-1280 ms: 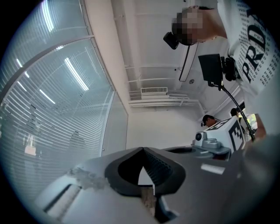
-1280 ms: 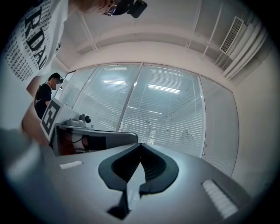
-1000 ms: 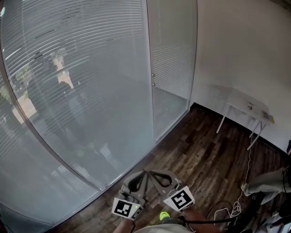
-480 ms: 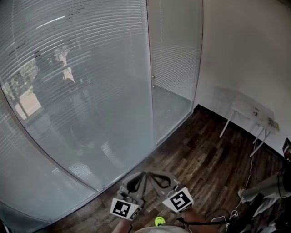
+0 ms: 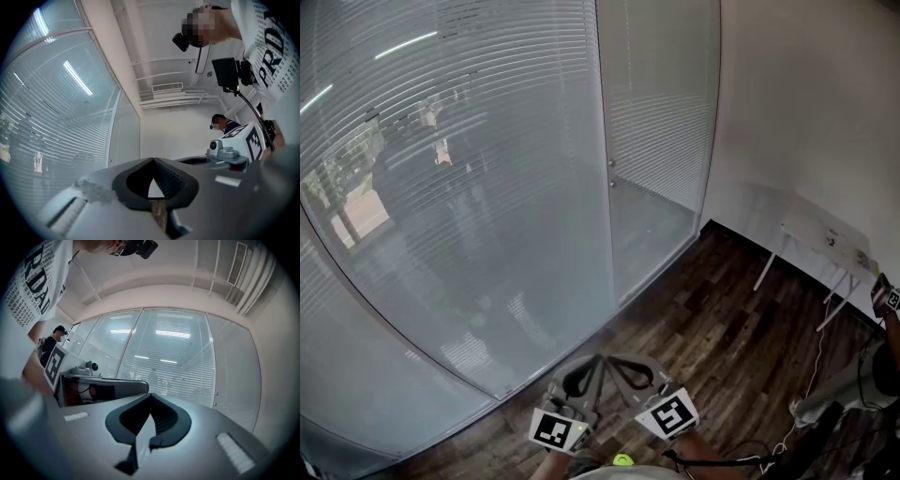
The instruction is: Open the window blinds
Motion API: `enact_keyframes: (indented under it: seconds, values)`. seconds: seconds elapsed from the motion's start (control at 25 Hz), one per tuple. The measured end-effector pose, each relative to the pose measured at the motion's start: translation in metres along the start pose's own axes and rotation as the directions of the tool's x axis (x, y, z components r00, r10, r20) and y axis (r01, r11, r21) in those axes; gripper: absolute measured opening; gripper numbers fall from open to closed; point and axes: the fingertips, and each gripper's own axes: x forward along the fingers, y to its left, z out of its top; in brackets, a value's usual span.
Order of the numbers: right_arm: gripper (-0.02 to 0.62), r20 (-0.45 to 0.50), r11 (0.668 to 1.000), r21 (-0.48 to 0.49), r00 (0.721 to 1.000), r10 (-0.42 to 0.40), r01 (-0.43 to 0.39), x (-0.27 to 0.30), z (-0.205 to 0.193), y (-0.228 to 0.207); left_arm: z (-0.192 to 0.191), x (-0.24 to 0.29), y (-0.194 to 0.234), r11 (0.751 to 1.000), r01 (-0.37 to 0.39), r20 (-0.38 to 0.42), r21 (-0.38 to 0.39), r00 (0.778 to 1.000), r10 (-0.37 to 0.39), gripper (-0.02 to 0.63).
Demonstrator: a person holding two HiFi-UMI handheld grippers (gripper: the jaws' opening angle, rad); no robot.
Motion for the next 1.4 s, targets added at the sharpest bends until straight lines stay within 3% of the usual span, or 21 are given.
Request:
enact_keyframes:
  seconds: [0.2,0.32,0.52,0.8,1.04,1.28,1.4]
  values:
    - [0.008,-0.008,1.000,-0.007,1.000,0.000,0.000,-0.003,-0.018,-0.009,-0.015,0.010,-0.004,1.000,0.001,-0.004,-0.021,1.000,-0.001,-0.011]
    - [0.008,-0.022,1.000,0.007,1.000,0.000,0.000,0.008,-0.018,-0.014,-0.019,0.013,0.008,1.000,0.015,-0.049,-0.002,0.999,-0.015,-0.011]
    - [0.006,-0.041,1.000,0.019,0.999,-0.015,0.015,0.031,-0.028,-0.040,-0.031,0.040,0.032,0.999,0.031,-0.045,-0.026,0.998,-0.033,-0.011]
    - [0.008,-0.052,0.999,-0.020,0.998,-0.036,0.035,0.061,-0.037,-0.089,-0.038,0.089,0.063,0.997,0.072,-0.018,-0.017,0.997,-0.072,-0.011]
    - [0.008,-0.043,0.998,-0.049,0.998,-0.048,0.046,0.115,-0.057,-0.135,-0.057,0.133,0.116,0.997,0.068,0.026,-0.029,0.997,-0.067,-0.011]
    - [0.006,-0.035,0.994,-0.077,0.997,-0.076,0.073,0.166,-0.057,-0.191,-0.054,0.188,0.166,0.994,0.110,0.046,-0.006,0.993,-0.109,-0.011]
    - [0.008,-0.071,0.990,-0.126,0.995,-0.073,0.063,0.191,-0.074,-0.201,-0.056,0.210,0.175,0.987,0.159,0.104,-0.008,0.982,-0.157,-0.011]
